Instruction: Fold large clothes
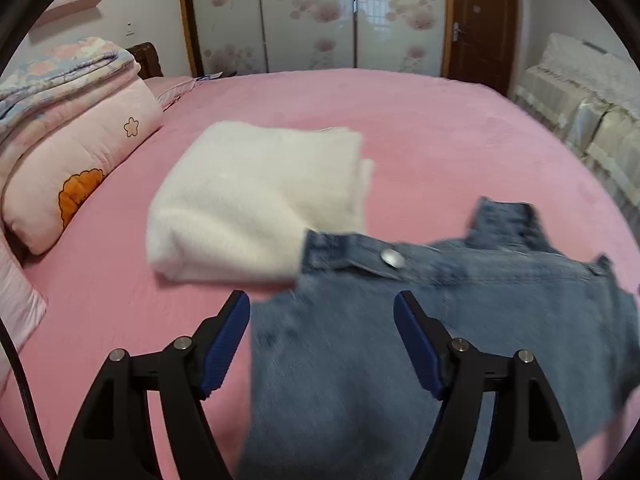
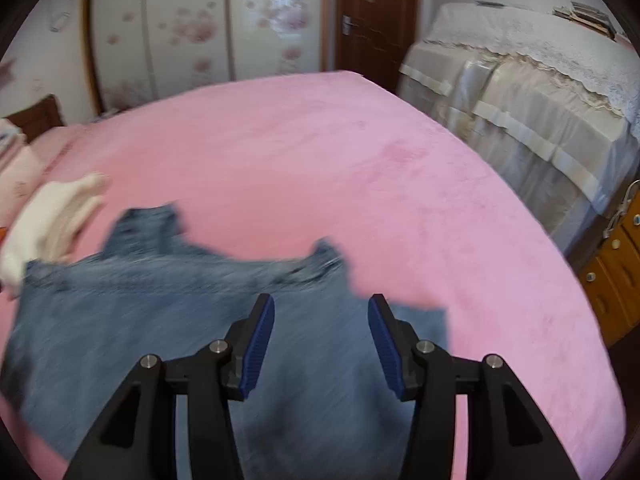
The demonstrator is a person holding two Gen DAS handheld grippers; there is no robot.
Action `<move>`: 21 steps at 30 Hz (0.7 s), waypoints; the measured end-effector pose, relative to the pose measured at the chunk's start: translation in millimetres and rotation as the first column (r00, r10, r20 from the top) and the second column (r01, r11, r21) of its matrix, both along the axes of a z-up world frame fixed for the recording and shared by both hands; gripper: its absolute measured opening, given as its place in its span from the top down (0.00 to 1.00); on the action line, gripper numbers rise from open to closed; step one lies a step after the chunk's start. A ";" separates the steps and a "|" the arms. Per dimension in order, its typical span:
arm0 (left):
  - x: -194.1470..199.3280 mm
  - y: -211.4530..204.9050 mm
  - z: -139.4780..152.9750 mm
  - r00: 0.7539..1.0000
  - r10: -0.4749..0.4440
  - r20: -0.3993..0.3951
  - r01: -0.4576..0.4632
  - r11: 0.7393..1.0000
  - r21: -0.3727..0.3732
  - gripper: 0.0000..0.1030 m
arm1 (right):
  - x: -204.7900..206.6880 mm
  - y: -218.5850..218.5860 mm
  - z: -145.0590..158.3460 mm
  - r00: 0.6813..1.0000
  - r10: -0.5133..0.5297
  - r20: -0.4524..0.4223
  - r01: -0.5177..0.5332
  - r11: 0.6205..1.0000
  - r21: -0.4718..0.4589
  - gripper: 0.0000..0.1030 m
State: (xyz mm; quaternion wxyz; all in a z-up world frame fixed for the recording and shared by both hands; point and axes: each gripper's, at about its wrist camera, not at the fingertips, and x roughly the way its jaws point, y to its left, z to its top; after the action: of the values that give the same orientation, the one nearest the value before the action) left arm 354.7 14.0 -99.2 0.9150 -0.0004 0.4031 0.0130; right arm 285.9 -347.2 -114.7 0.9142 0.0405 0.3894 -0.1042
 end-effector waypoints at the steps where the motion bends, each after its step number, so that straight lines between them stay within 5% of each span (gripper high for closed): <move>1: -12.7 -5.5 0.9 1.000 -0.006 -0.002 0.006 1.000 -0.023 0.26 | -9.2 9.6 -0.1 1.000 0.015 0.004 -0.015 1.000 0.024 0.52; 7: -82.3 -52.4 -36.0 0.999 -0.001 -0.041 -0.006 0.984 -0.179 0.25 | -61.7 100.3 -21.3 0.986 0.169 0.007 -0.168 0.977 0.133 0.52; 12: -92.1 -78.6 -87.3 0.992 0.027 -0.121 -0.033 0.998 -0.048 0.25 | -78.8 161.4 -65.0 0.962 0.265 -0.072 -0.259 0.962 0.084 0.52; 15: -95.4 -64.7 -97.2 0.992 0.051 -0.113 -0.053 0.998 -0.017 0.24 | -85.4 147.2 -75.9 0.961 0.269 -0.070 -0.265 0.962 0.059 0.55; 21: -96.5 -14.9 -97.2 0.987 0.116 -0.115 -0.123 0.991 -0.059 0.30 | -111.8 41.6 -73.8 0.997 0.030 -0.071 -0.033 0.999 -0.037 0.55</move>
State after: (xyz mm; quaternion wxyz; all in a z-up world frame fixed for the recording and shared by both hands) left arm 258.2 -0.9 -196.4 0.8882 -0.0542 0.4530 0.0546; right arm 174.1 -305.6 -188.6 0.9020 0.0132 0.4202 -0.0984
